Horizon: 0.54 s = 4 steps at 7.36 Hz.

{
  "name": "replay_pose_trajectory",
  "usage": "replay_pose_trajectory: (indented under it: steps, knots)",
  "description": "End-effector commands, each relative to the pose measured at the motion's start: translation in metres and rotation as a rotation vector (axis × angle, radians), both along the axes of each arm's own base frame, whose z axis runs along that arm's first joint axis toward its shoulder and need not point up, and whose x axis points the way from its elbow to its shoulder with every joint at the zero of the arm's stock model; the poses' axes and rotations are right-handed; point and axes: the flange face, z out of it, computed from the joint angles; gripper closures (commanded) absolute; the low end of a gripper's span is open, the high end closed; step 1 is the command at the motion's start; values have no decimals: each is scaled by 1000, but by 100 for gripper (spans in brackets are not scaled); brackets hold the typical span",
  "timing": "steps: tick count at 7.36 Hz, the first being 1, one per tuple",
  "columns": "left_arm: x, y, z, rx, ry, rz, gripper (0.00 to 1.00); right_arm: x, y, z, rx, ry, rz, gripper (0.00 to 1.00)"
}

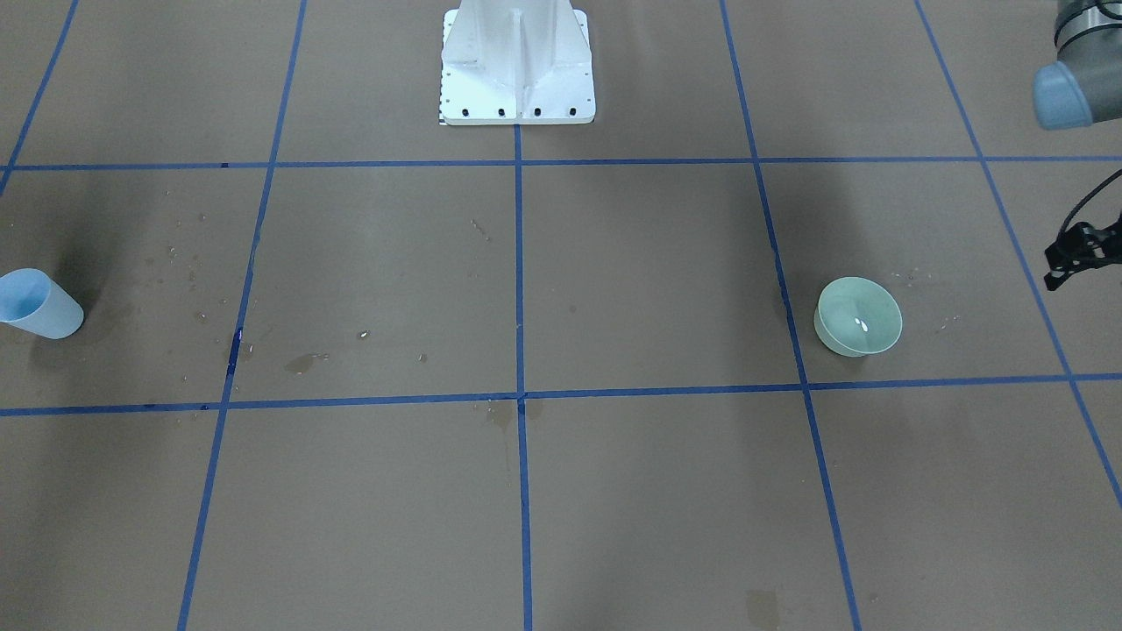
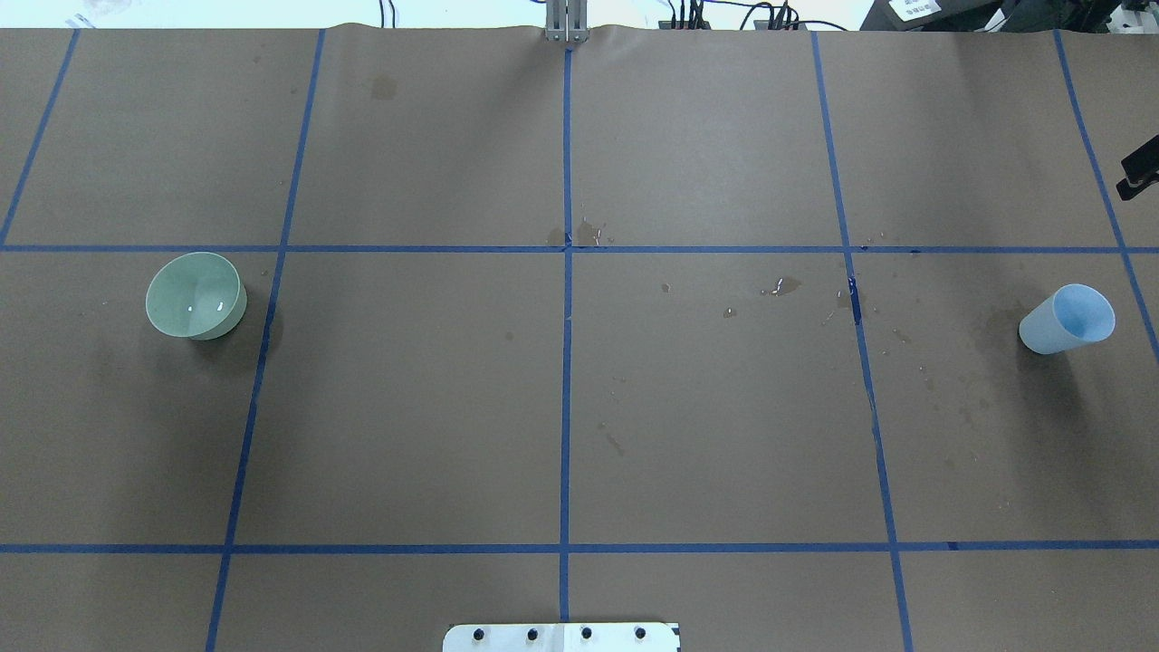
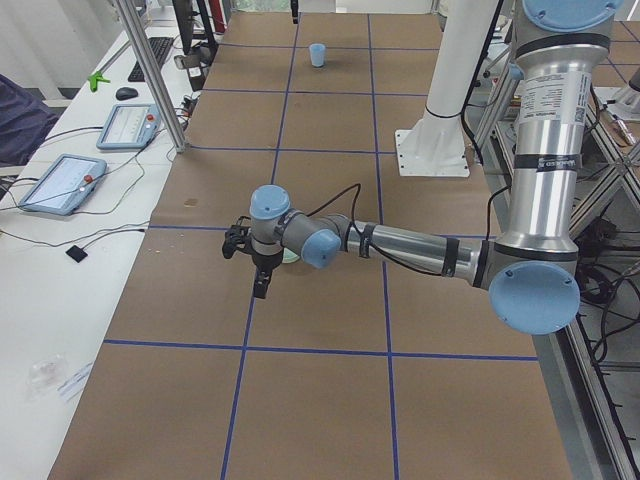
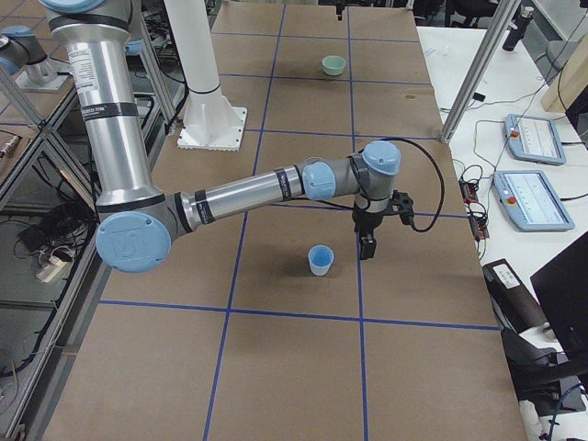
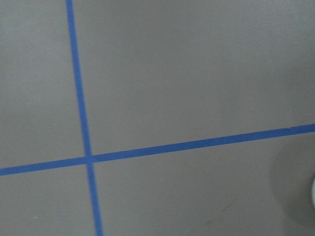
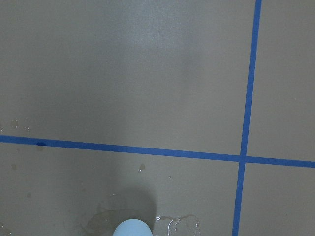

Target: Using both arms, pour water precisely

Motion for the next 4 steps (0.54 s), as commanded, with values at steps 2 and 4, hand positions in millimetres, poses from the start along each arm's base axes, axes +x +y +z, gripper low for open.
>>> replay_pose_trajectory:
  steps: [2,4]
  knots:
    - [-79,15,18,-35,39,45,0,36,31,39,-87,-44,53,1]
    - [-85,42,48,-74,37,58,0,64,56,62,-147,-111,101,1]
